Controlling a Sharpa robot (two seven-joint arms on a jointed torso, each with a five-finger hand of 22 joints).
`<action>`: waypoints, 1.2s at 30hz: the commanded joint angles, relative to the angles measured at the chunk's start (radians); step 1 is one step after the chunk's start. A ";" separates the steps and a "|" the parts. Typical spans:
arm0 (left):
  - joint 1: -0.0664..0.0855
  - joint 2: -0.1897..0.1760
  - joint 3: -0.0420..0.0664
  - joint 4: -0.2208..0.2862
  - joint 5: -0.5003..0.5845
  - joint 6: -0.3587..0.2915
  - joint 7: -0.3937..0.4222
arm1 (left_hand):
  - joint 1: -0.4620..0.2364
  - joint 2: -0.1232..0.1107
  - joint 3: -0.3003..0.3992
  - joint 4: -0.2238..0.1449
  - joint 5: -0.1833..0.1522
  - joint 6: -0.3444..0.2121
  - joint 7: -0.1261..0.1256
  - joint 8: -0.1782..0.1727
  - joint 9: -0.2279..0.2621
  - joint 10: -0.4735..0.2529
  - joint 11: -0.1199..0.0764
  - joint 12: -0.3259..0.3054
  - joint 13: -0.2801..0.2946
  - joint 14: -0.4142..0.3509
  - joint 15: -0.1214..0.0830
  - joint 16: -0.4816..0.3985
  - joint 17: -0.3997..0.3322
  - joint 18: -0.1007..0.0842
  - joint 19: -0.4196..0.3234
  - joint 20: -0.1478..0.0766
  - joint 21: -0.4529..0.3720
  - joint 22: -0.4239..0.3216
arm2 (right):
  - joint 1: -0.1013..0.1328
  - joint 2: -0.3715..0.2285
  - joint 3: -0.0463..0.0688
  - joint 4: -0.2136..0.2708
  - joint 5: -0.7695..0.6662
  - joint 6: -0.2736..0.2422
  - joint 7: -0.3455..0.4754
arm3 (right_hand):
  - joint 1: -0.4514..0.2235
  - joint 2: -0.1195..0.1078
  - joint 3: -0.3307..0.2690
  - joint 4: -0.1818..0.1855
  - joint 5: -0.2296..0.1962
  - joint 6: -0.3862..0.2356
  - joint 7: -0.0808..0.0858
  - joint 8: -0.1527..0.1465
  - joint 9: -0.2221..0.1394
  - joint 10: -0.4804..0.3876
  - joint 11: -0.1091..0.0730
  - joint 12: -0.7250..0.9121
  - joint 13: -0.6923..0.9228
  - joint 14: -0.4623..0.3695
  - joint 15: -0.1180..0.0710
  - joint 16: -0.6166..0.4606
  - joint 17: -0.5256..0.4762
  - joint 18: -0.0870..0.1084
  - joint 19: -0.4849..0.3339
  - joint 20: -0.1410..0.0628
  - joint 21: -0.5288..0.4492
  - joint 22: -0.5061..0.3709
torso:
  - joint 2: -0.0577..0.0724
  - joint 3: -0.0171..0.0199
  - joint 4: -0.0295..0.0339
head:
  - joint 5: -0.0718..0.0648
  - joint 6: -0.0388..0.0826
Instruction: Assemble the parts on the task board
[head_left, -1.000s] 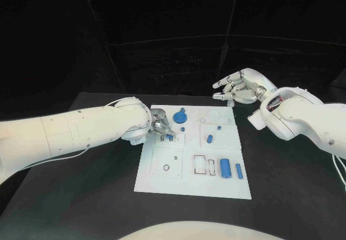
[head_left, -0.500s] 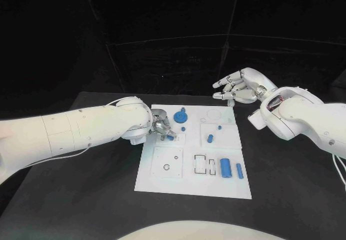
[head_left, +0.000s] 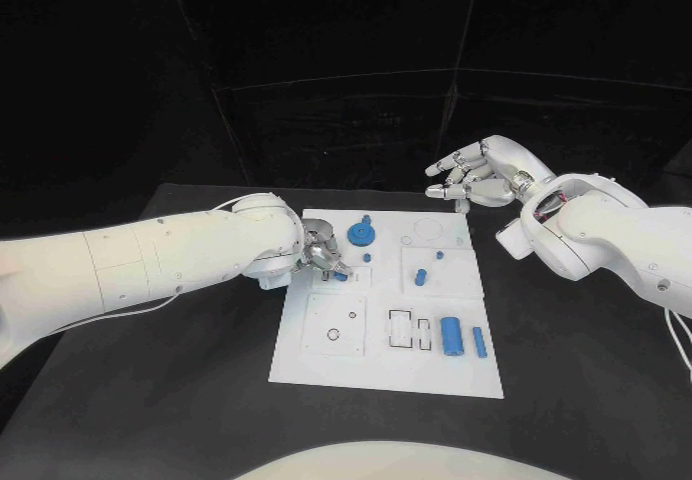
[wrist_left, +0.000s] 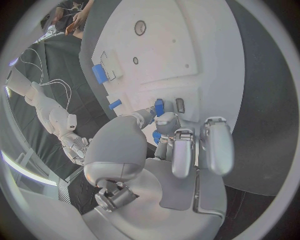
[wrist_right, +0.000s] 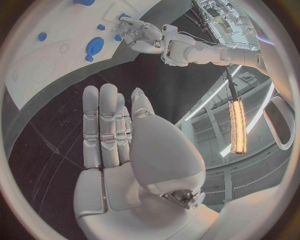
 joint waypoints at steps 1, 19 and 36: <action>-0.005 0.000 -0.005 -0.003 -0.008 0.038 -0.013 | 0.000 -0.006 0.120 -0.130 -0.005 -0.003 -0.001 0.005 0.000 0.002 -0.003 -0.003 0.000 0.104 0.004 0.003 0.263 -0.004 -0.001 -0.001 -0.002 -0.001 | 0.002 0.001 0.001 0.001 0.002 0.003 0.006 | 0.004 -0.002 -0.004 0.001 0.005 0.003 0.004 -0.005 -0.001 0.002 0.000 -0.003 -0.001 0.008 0.000 -0.005 0.001 0.013 0.008 -0.002 -0.005 -0.001 | 0.001 -0.0001 -0.0004 | 0.001 0.000; -0.005 0.018 -0.005 -0.009 -0.006 0.025 -0.012 | -0.140 -0.019 -0.037 -0.017 -0.008 0.046 -0.013 0.010 -0.009 0.011 -0.011 0.013 0.002 0.104 -0.003 0.003 0.263 -0.007 0.006 -0.007 0.005 0.016 | 0.002 0.003 0.001 0.000 0.002 0.003 0.006 | -0.003 -0.002 -0.009 0.006 0.006 0.002 0.004 -0.006 0.000 0.001 0.001 -0.003 -0.003 0.008 0.000 -0.009 0.003 0.013 0.008 -0.001 -0.008 -0.003 | 0.001 0.0002 -0.0006 | 0.000 -0.002; -0.005 0.026 -0.005 -0.016 -0.006 0.013 -0.013 | -0.158 -0.027 -0.077 0.005 -0.008 0.065 -0.020 0.019 -0.008 0.019 -0.017 0.026 0.012 0.104 -0.008 0.003 0.263 -0.008 0.009 -0.011 0.009 0.023 | 0.002 0.003 0.001 -0.001 0.002 0.006 0.005 | -0.009 -0.002 -0.013 0.010 0.007 0.002 0.005 -0.006 -0.001 0.001 0.002 -0.003 -0.004 0.008 0.001 -0.013 0.004 0.012 0.009 -0.001 -0.011 -0.004 | 0.001 0.0001 0.0000 | -0.004 -0.002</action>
